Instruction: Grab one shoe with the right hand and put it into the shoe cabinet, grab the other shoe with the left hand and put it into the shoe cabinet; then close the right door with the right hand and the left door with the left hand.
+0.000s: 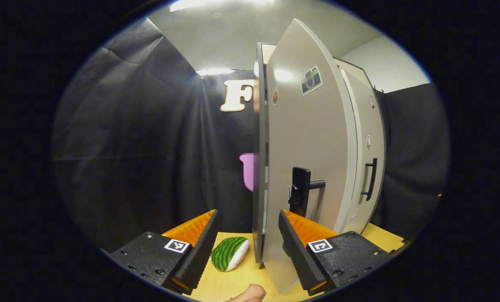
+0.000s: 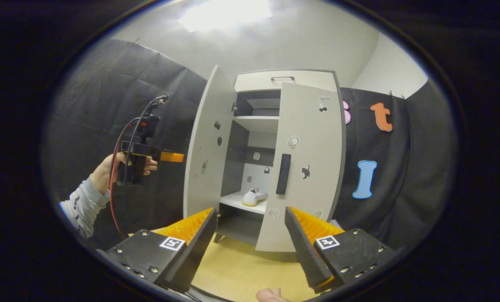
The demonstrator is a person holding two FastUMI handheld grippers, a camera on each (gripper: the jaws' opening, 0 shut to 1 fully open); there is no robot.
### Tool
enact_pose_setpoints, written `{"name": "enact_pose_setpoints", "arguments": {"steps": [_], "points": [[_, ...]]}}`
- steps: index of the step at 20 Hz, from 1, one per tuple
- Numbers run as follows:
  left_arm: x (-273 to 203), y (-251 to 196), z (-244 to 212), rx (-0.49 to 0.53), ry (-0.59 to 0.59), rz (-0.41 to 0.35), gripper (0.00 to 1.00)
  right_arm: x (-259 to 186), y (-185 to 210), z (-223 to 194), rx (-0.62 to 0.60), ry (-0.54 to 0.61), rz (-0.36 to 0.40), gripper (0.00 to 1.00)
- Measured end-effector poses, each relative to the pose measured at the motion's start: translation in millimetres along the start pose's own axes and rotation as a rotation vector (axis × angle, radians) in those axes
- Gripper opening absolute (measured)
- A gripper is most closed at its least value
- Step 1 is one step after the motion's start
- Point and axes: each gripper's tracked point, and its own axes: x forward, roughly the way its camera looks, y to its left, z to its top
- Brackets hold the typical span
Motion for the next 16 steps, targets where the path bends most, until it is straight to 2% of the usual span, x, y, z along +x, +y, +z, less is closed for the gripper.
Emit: {"name": "enact_pose_setpoints", "arguments": {"steps": [3,4,5,7,12,16], "points": [[-2,-10,6,0.043,-0.033,-0.008,0.87,-6,2,-1,0.000,-0.015,0.005,0.97],[-2,-15,6,0.044,-0.032,-0.018,0.84,-6,0,-1,-0.002,-0.020,-0.003,0.97],[-2,-21,6,0.036,-0.036,-0.029,0.87,-6,-1,-2,-0.002,-0.023,-0.012,0.98],[3,-38,4,0.018,-0.025,-0.041,0.85,-5,-4,-5,0.014,-0.025,-0.027,0.98],[22,-45,6,-0.004,-0.032,-0.025,0.88,9,-29,-11,0.100,-0.018,-0.137,0.96],[19,-73,-5,-0.032,0.030,-0.101,0.90,25,-51,-22,0.155,-0.001,-0.233,0.97]]}}
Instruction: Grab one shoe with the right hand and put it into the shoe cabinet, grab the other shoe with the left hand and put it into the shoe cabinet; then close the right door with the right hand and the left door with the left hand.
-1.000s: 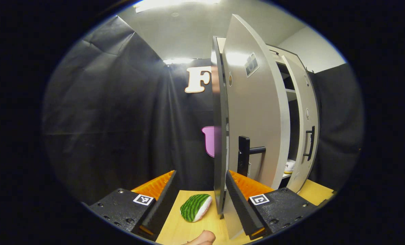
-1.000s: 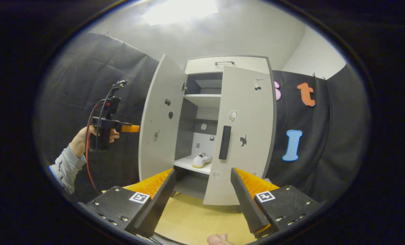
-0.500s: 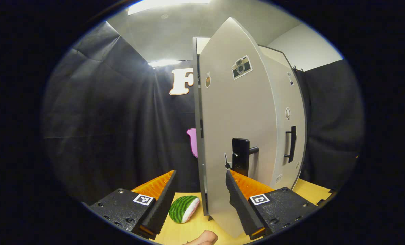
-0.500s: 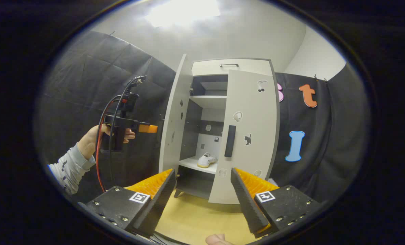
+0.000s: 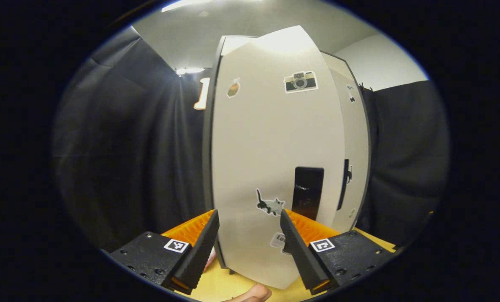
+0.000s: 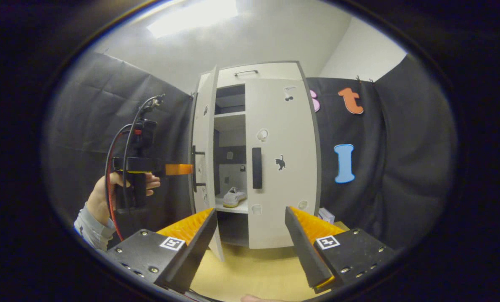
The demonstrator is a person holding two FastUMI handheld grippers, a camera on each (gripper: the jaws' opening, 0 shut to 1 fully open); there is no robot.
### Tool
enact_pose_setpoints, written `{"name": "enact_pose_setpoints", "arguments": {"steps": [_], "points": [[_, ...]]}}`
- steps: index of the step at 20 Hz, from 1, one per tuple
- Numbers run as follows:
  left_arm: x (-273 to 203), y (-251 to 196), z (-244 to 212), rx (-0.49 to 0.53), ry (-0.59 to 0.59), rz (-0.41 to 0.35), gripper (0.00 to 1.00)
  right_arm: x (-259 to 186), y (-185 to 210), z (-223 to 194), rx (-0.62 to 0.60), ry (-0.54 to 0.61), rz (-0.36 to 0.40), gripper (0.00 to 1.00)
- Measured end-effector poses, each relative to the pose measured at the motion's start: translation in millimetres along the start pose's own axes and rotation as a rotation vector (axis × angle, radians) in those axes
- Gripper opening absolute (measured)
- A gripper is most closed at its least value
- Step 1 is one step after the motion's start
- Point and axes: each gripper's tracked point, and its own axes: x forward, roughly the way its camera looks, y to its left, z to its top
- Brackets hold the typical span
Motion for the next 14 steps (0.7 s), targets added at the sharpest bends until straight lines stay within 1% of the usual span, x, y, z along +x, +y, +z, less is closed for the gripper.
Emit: {"name": "enact_pose_setpoints", "arguments": {"steps": [2,3,4,6,8,10,11,12,13,14], "points": [[-7,-1,3,0.023,-0.021,0.017,0.98,7,-17,-1,0.001,0.003,-0.072,0.96],[-3,-4,6,0.043,-0.037,0.026,0.96,11,-25,-7,0.003,0.007,-0.100,0.98],[-3,-5,6,0.063,-0.049,0.036,0.96,14,-30,-9,0.007,0.011,-0.114,0.98],[-5,-8,6,0.062,-0.062,0.051,0.95,19,-33,-13,0.012,0.019,-0.118,0.98],[-10,-14,5,0.043,-0.061,0.031,0.95,20,-38,-15,0.026,0.016,-0.128,0.98],[-30,-14,-2,0.058,-0.046,0.028,0.96,19,-37,-15,0.046,0.006,-0.128,0.98],[-35,-14,-4,0.065,-0.045,0.029,0.95,19,-38,-14,0.053,0.001,-0.136,0.98],[-39,-15,-6,0.064,-0.044,0.028,0.98,18,-40,-13,0.052,0.001,-0.155,0.98],[-44,-17,-7,0.062,-0.051,0.024,0.95,17,-42,-16,0.044,0.009,-0.174,0.98],[-47,-19,-7,0.057,-0.066,0.023,0.95,17,-42,-18,0.035,0.021,-0.179,0.98]]}}
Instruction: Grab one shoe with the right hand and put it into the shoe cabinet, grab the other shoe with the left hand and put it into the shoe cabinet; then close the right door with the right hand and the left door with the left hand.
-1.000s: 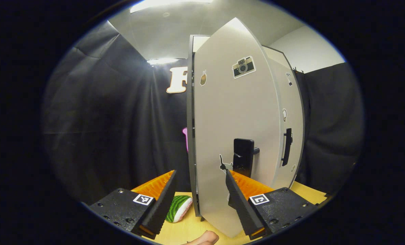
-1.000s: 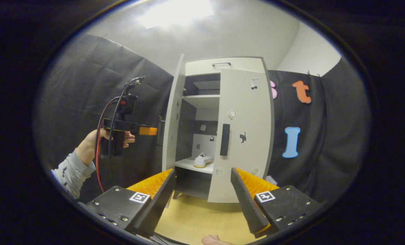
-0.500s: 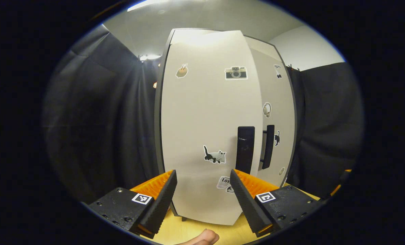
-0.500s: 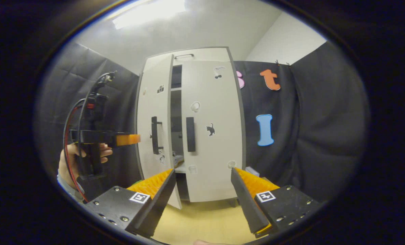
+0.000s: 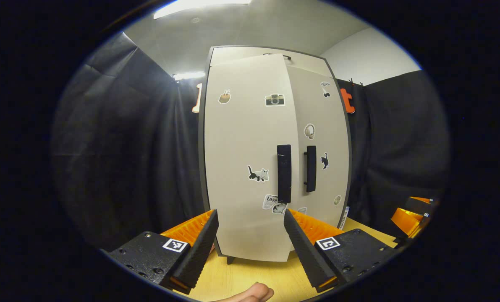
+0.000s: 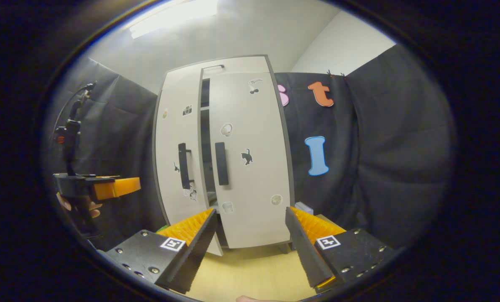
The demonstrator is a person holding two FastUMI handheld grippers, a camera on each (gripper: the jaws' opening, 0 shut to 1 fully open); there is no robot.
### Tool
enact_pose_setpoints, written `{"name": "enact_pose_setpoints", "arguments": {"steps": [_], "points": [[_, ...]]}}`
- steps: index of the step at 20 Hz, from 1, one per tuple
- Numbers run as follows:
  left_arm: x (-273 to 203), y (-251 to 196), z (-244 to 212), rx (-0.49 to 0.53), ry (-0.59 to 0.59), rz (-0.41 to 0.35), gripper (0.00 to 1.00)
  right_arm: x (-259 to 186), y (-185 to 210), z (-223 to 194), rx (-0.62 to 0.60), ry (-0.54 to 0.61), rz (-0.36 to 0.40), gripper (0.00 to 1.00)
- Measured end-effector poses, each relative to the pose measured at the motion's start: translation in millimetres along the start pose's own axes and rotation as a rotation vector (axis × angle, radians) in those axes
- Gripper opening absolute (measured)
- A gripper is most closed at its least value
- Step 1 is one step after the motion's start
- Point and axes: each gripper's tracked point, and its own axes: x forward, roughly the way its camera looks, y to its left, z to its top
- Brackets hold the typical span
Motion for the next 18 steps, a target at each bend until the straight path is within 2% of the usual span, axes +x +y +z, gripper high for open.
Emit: {"name": "enact_pose_setpoints", "arguments": {"steps": [3,4,8,9,13,14,16,18], "points": [[-13,1,-6,-0.004,-0.029,0.011,0.98,-1,12,-2,-0.015,0.002,0.033,0.98],[-20,1,-10,-0.004,-0.030,0.014,0.95,-2,11,-2,-0.025,-0.003,0.028,0.98],[-63,6,-31,0.001,-0.038,0.041,0.98,-9,17,0,-0.049,-0.042,0.025,0.98],[-68,6,-35,-0.004,-0.040,0.039,0.95,-12,16,1,-0.058,-0.051,0.021,0.98],[-94,3,-56,-0.042,-0.065,0.022,0.96,-27,16,-3,-0.094,-0.089,0.017,0.98],[-99,-1,-64,-0.052,-0.066,0.008,0.98,-33,10,-4,-0.083,-0.101,-0.002,0.98],[-106,-6,-72,-0.054,-0.059,-0.018,0.94,-45,-4,-11,-0.072,-0.110,-0.039,0.96],[-110,-2,-72,-0.033,-0.065,-0.011,0.94,-54,-10,-18,-0.070,-0.105,-0.054,0.96]]}}
